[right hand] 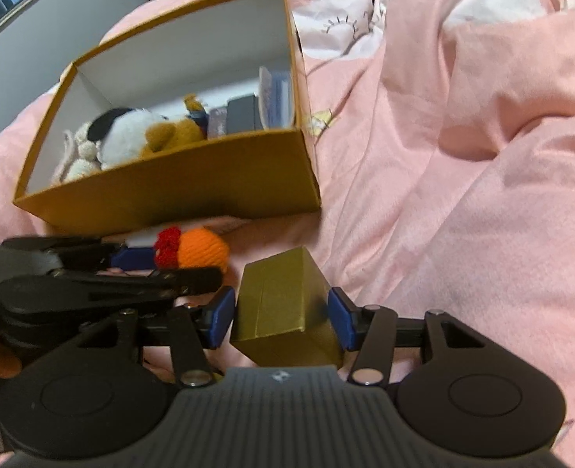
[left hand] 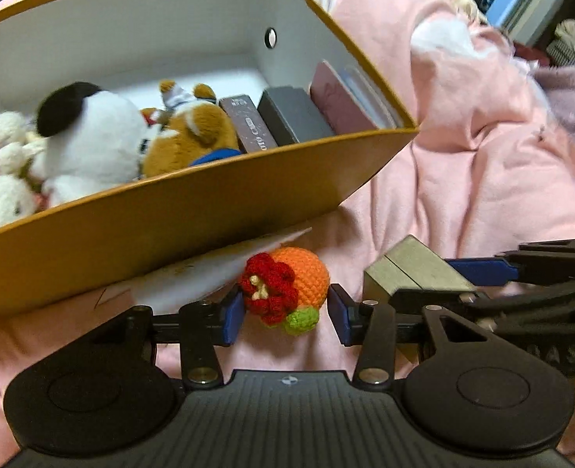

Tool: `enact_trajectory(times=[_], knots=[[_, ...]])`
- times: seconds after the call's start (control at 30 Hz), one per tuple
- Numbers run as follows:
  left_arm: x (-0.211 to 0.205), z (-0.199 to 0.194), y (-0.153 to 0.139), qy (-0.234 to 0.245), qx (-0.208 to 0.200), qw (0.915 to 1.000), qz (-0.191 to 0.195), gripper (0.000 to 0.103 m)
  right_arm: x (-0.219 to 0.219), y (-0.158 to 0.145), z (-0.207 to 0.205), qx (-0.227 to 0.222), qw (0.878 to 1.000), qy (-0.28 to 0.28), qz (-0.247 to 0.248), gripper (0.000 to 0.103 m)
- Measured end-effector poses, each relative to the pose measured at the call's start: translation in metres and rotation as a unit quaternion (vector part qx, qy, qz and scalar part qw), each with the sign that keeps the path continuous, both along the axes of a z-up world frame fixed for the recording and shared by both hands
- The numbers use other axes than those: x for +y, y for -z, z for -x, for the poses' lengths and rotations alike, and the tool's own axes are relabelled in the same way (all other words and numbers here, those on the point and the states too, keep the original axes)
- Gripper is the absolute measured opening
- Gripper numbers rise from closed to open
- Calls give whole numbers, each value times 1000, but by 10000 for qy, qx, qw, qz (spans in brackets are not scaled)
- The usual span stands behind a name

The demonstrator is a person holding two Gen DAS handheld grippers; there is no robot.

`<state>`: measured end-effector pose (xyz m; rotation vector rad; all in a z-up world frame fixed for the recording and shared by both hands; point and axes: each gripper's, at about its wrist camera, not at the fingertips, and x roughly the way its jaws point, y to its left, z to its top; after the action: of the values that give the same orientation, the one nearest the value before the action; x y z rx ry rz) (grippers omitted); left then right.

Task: Organize objects
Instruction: 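Carry both items over the box and open the right tool to drop the gold box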

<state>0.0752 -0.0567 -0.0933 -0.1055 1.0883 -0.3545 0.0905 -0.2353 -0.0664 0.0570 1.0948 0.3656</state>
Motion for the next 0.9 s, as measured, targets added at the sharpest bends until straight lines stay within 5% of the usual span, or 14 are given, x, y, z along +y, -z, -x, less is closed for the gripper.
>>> enact_trajectory(times=[0.5, 0.9], knots=[[32, 11, -84, -411, -992, 9922, 626, 52, 22, -95, 8, -1319, 9908, -286, -76, 54], [67, -32, -99, -1124, -1334, 9818, 756, 52, 61, -124, -43, -1819, 9807, -681, -208, 53]])
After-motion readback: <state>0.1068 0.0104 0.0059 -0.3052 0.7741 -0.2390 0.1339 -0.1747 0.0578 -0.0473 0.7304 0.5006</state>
